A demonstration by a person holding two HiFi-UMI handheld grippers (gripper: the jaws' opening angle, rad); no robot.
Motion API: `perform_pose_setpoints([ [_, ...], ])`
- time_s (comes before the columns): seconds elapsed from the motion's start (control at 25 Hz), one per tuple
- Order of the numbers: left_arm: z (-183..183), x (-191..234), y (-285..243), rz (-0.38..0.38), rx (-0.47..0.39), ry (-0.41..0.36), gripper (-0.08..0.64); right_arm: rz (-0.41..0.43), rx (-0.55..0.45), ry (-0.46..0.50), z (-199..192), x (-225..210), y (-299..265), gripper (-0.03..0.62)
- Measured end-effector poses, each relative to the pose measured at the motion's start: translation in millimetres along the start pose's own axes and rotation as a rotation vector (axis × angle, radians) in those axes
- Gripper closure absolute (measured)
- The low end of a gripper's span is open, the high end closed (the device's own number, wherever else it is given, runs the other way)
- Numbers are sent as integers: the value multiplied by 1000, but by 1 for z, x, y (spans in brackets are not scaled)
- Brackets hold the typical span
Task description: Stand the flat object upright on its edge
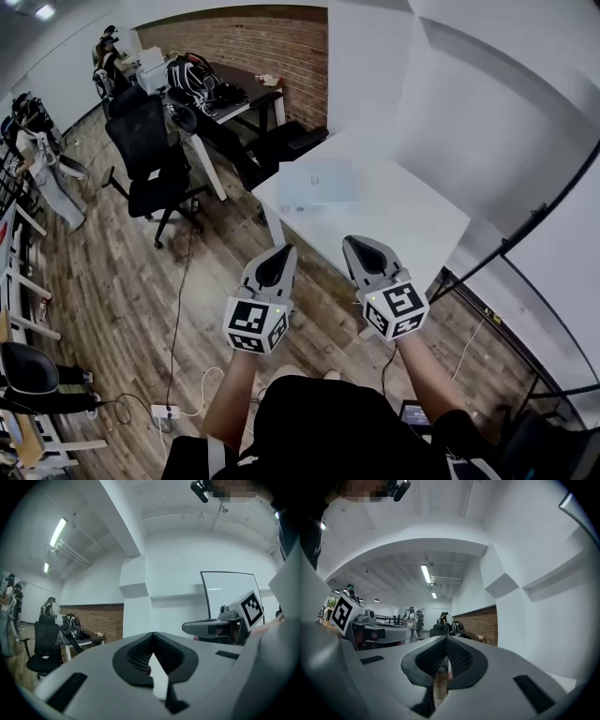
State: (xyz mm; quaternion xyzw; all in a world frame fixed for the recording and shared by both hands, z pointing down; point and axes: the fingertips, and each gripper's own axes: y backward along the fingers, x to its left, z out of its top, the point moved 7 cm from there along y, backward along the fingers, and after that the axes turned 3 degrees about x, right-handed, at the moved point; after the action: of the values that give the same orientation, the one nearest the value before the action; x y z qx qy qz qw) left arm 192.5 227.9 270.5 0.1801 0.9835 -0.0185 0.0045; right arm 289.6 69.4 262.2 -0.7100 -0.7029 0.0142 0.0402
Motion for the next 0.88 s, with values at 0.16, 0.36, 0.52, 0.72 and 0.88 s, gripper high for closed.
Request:
perform_pose_setpoints([
  [0.16,-5,-8,-2,5,10,-14,551,15,-3,-18,-5,-9,0,552],
  [0.36,-4,-9,-7,23,13,-3,551,51,-7,-7,-8,-11,-4,552],
  [0.52,-8,-1,-17,35,21,-11,551,63,-7,-14,-11,-18,-17,552],
  [0.72,-16,18,-38,38,23,1,551,66,14,-21,-20,-31,-43,552],
  [0.88,-20,44,-56,24,27,11,551,62,16,0,-15,-37,-74,552],
])
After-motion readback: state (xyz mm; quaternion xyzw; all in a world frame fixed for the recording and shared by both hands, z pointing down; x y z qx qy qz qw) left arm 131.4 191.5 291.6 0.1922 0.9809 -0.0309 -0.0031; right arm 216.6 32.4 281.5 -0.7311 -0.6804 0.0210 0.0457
